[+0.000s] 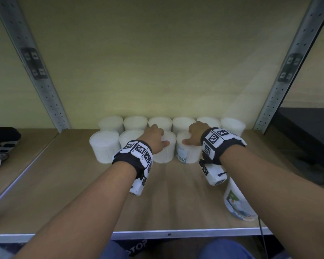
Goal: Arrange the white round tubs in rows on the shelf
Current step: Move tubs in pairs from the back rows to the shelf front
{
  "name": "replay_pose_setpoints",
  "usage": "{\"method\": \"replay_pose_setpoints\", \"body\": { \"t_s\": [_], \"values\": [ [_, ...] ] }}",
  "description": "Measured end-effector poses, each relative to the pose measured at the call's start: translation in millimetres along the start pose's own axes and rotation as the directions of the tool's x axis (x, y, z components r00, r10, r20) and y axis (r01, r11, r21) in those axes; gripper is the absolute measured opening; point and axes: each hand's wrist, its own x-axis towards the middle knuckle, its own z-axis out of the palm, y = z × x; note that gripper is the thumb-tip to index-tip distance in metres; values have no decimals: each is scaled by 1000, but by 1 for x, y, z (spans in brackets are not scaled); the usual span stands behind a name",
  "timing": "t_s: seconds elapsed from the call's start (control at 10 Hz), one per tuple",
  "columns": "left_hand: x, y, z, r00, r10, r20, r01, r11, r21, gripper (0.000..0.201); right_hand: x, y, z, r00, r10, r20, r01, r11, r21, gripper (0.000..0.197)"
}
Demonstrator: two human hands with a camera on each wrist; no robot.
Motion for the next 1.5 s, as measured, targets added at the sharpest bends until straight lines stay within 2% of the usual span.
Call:
{"method": "replay_pose_setpoints", "body": {
  "t_s": [0.2,0.3,0.4,0.6,1.0,1.1,1.3,1.5],
  "values": [
    [0,-1,0,1000,3,1,-3,1000,-5,54,-5,6,-11,994,-57,89,55,998,25,60],
    [1,-1,0,1000,2,2,-2,1000,-8,54,-6,8,-12,996,-71,56,65,993,102,60],
    [1,0,1,1000,-1,2,1,1000,-14,54,-6,6,-10,998,-48,-38,52,994,101,55],
    [0,0,1,1000,2,2,-2,1000,-15,53,-5,2,-3,1000,-20,-2,20,999,49,62],
    [-1,1,1,1000,0,-2,0,1000,-11,54,-12,8,-14,992,-107,70,97,987,128,52],
    [-1,1,1,1000,0,-3,0,1000,-11,54,-9,5,-15,997,-76,-1,75,984,163,50],
    [0,0,2,1000,3,-3,-3,1000,3,55,-5,0,-1,1000,21,-7,-21,999,39,68],
    [-1,0,2,1000,2,-5,-2,1000,-11,54,-6,0,-6,1000,-10,19,9,999,36,65]
  ]
}}
